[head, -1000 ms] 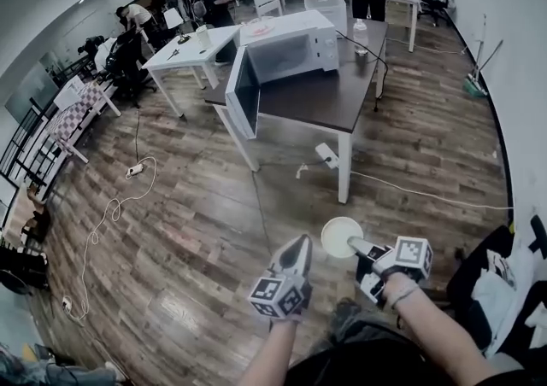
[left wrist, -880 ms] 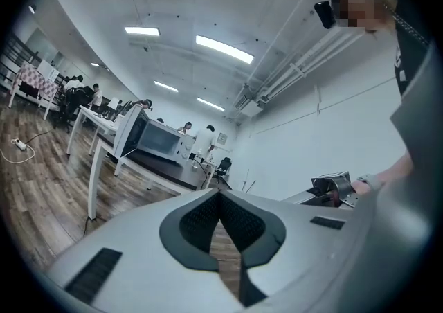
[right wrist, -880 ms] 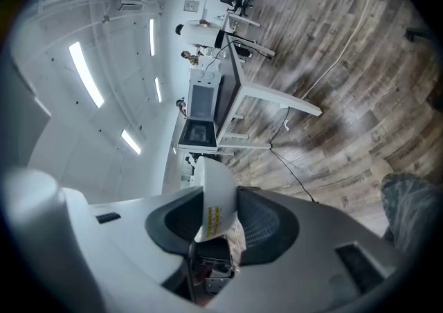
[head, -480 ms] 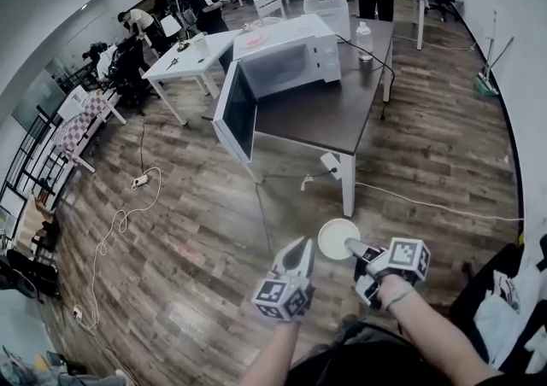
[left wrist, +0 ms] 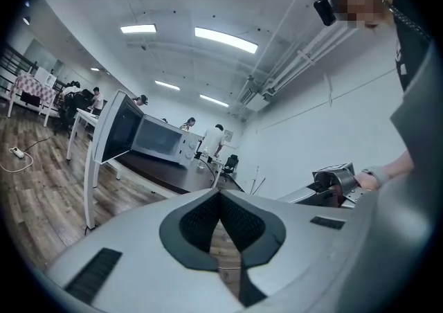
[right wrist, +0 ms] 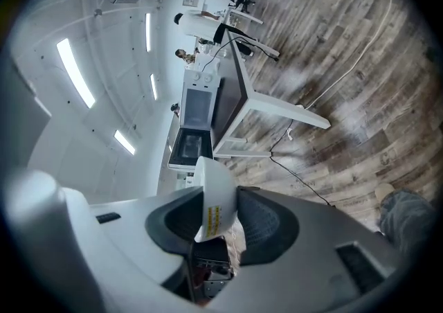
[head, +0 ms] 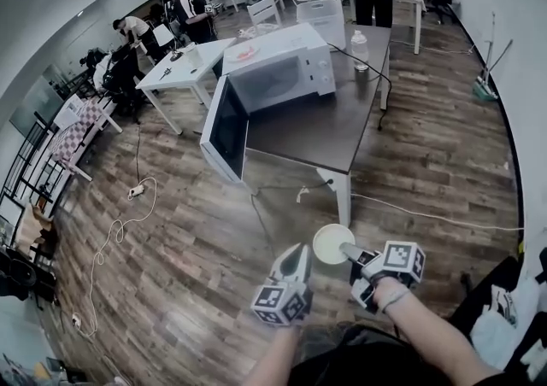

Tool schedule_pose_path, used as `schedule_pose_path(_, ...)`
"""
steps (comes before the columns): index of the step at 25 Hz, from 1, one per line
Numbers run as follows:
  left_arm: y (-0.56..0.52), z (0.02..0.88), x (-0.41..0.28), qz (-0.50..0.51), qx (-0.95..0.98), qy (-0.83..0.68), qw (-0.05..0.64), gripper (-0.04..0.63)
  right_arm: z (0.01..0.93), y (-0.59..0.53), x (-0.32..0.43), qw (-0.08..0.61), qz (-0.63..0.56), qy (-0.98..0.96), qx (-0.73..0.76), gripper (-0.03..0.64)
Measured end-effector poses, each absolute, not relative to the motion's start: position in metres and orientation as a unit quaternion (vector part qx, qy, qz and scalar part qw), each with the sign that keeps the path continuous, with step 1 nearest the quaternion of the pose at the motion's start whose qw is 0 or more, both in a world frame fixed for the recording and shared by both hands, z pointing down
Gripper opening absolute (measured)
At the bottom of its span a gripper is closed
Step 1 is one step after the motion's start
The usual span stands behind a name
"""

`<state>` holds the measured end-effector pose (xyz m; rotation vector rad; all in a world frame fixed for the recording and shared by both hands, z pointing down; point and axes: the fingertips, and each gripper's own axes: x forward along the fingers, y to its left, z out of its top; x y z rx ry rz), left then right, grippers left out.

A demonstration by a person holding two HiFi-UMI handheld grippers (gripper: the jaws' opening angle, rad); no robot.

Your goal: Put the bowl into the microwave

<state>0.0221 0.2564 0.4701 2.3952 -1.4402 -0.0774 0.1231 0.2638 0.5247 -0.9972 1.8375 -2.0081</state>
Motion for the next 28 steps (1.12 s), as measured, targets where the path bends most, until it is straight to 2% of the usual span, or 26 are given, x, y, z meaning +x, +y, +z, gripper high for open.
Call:
schedule_pose_path(12, 0.220, 0.487, 0.012, -0.024, 0.832, -0.521, 0.189, 0.000, 0.535, 0.227, 0.119, 0.118, -0.699, 0.618, -0.339, 0.135)
schedule_pose_path(28, 0.090, 0.482, -0.004, -0.029, 0.842, -0.502, 0.194, 0.000, 0.531, 0.107, 0.093, 0.113, -0.702, 0.613, -0.345, 0.135)
